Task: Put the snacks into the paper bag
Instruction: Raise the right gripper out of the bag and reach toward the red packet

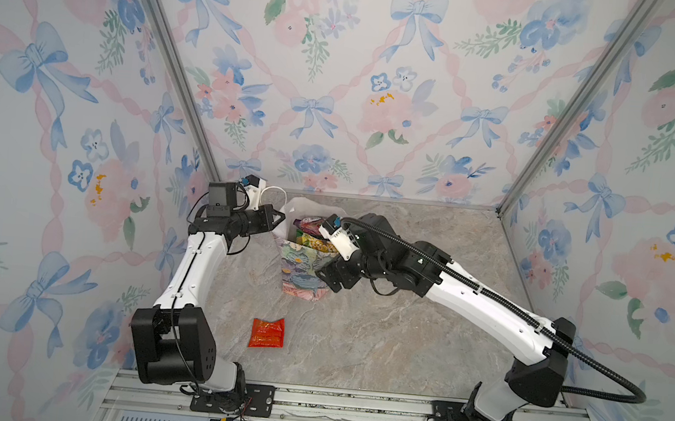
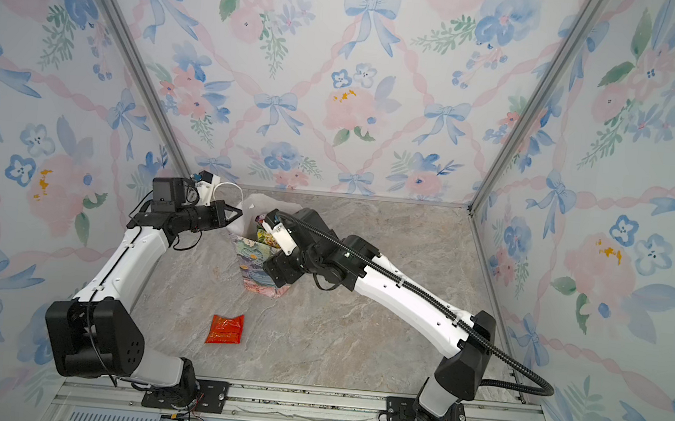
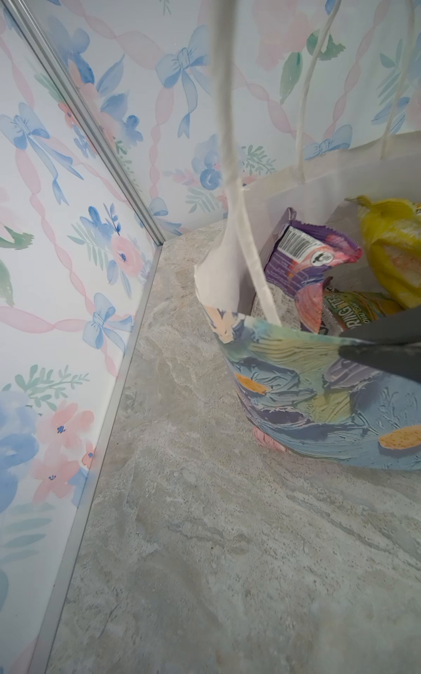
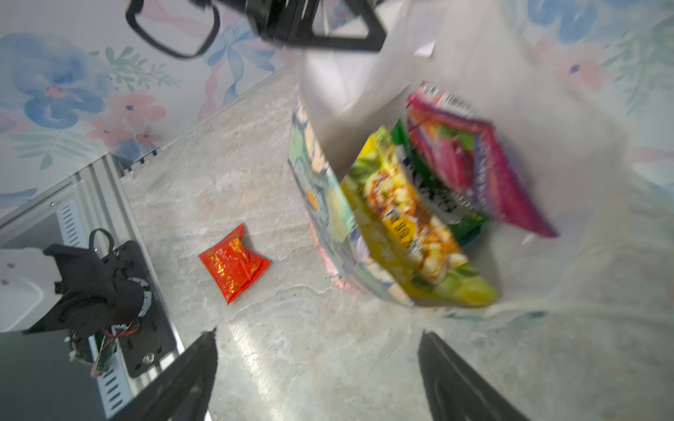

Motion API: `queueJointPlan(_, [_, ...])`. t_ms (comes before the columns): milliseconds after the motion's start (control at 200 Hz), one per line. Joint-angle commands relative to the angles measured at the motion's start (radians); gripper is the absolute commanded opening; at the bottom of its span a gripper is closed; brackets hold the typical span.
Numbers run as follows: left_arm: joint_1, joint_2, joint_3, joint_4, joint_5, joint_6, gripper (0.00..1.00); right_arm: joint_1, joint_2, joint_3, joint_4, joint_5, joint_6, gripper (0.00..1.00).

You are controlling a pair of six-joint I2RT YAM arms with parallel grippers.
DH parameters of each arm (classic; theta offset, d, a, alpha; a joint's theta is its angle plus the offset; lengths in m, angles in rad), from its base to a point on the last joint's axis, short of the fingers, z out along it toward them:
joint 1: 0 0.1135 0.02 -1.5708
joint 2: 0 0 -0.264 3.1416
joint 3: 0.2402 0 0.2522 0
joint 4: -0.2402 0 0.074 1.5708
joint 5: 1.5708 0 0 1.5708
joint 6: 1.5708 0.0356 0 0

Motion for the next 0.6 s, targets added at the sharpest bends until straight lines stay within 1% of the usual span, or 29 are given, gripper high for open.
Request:
queueJointPlan(0, [0.013,-0.012,-0.022,-0.026,-0.025,0.022,0.00,0.063,-0.025,-0.127,0.101,-0.086,0.121,0.83])
queueJointPlan(100, [0.018,-0.017,-0.022,-0.025,-0.028,0.024,0.00,0.109,0.019,-0.201,0.148,-0.100,0.160,0.76])
queueJointPlan(205, [0.021,-0.017,-0.022,-0.026,-0.030,0.024,0.00,0.146,0.135,-0.181,0.149,-0.089,0.155,0.72])
queueJointPlan(340, [0.023,-0.016,-0.022,-0.025,-0.031,0.023,0.00,0.161,0.285,-0.097,0.138,-0.096,0.136,0.66])
queueJointPlan(420, [0.023,-0.016,-0.022,-0.026,-0.031,0.023,0.00,0.161,0.375,-0.038,0.130,-0.110,0.114,0.65])
queueJointPlan(510, [0.023,-0.013,-0.021,-0.025,-0.028,0.024,0.00,0.162,0.477,0.064,0.065,-0.125,0.079,0.65])
queueJointPlan(595, [0.024,-0.012,-0.022,-0.026,-0.026,0.024,0.00,0.162,0.546,0.134,0.036,-0.135,0.073,0.65])
